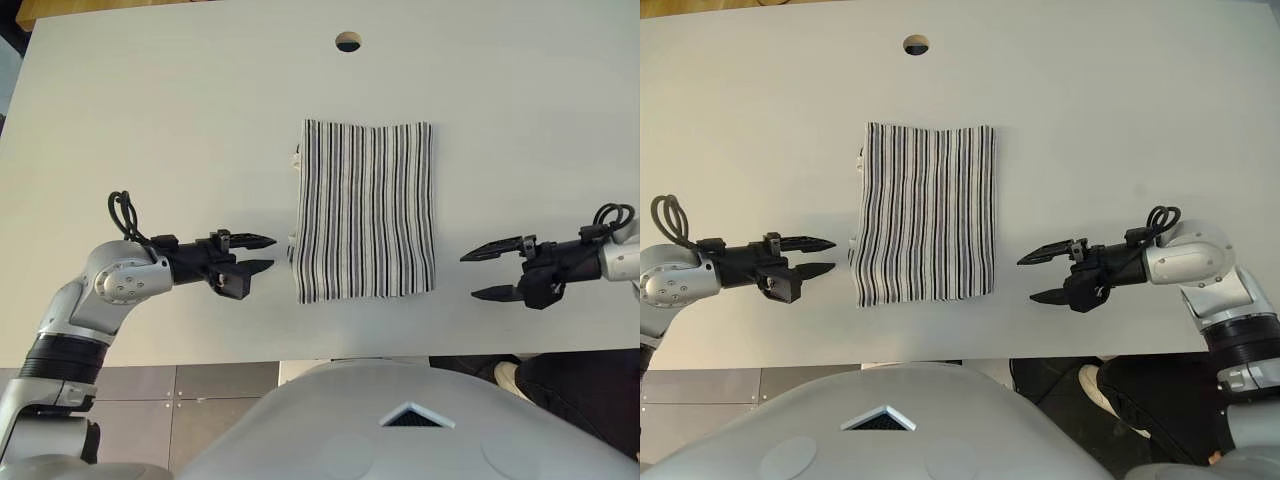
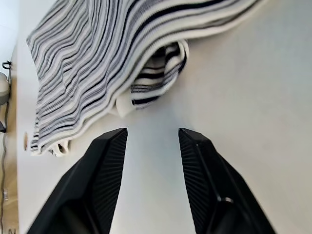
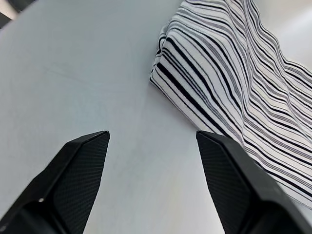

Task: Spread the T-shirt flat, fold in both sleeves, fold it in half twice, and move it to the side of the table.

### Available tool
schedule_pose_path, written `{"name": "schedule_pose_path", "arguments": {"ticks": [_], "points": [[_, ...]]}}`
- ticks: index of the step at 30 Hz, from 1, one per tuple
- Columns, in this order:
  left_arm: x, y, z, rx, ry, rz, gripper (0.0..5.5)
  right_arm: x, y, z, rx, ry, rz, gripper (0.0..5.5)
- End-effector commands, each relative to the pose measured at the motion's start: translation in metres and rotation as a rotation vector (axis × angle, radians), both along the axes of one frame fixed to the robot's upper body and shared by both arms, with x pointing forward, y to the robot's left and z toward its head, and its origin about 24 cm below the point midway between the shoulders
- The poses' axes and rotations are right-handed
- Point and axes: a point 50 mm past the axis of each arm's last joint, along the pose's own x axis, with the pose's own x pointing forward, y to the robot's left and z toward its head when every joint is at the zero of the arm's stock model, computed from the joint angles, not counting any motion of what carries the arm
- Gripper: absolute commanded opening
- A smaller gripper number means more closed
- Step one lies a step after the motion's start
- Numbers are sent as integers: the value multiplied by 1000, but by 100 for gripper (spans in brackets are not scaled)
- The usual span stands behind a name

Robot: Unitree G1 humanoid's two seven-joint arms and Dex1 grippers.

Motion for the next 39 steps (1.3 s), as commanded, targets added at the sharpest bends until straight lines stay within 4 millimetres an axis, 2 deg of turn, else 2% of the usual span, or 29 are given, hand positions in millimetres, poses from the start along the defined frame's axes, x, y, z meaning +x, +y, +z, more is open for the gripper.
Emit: {"name": "schedule_pose_path", "arguments": {"ticks": [1,5,10,14,24,27,30,36,39], "points": [[5,-4,1,-12,-53,-26,195,7,-3,-9,-9,-84,-61,330],[4,-10,0,-40,-85,-51,195,22,-4,-14,-15,-178,-104,330],[-1,-17,-4,-63,-62,-74,268,38,-3,-14,-9,-260,-126,332],[1,-22,-4,-76,-79,-88,331,35,3,-21,17,-288,-97,332],[3,-41,-16,-66,-87,-170,331,14,13,-33,75,-258,-44,332],[2,-48,-21,-69,-90,-191,331,17,16,-31,88,-266,-39,332],[5,-52,-22,-70,-89,-217,285,11,19,-29,125,-281,-35,332],[2,-47,-23,-69,-79,-199,191,-1,38,-33,196,-292,102,332],[1,-47,-23,-69,-79,-192,140,-4,44,-36,209,-280,141,276]]}}
